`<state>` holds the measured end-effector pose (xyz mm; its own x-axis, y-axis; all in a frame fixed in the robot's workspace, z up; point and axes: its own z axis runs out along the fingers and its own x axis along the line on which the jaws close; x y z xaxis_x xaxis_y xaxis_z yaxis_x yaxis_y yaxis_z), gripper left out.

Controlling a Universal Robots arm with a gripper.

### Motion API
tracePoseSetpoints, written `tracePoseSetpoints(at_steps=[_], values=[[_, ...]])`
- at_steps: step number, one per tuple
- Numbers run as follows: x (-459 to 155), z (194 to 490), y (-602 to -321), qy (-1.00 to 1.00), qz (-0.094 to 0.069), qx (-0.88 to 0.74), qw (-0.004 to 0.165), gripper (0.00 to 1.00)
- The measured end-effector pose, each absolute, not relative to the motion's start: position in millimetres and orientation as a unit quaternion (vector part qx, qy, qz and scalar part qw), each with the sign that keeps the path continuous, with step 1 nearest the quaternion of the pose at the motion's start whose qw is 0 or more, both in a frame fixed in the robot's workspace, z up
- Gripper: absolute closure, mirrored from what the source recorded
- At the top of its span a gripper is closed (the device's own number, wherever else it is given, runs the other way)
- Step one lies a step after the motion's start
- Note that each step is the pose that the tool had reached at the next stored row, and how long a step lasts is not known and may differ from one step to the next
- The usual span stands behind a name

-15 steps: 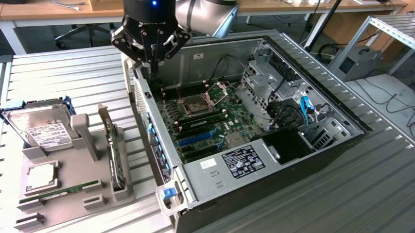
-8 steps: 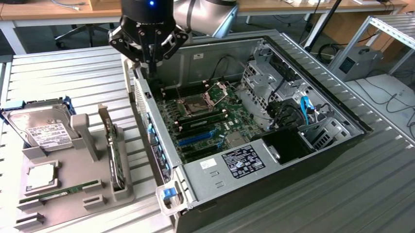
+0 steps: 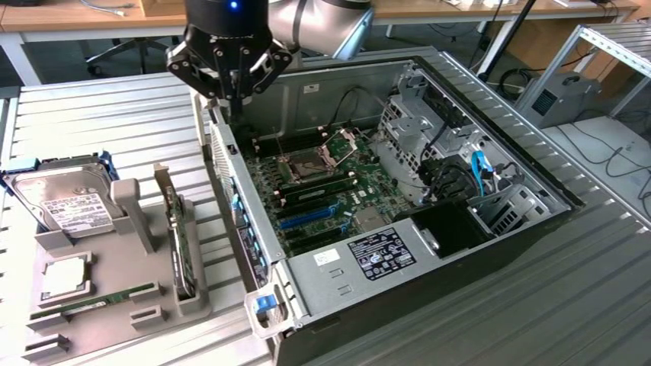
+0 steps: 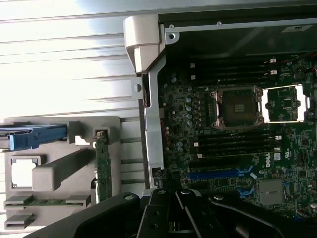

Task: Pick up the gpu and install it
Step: 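Reach for the gpu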

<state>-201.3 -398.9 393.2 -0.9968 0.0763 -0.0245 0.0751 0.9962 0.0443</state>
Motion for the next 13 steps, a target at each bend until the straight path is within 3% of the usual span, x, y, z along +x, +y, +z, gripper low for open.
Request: tracePoseSetpoints(at_steps=[13], values=[[-207.0,393.2,-398.9,0.999,0.022,0.038,0.013,0.89]])
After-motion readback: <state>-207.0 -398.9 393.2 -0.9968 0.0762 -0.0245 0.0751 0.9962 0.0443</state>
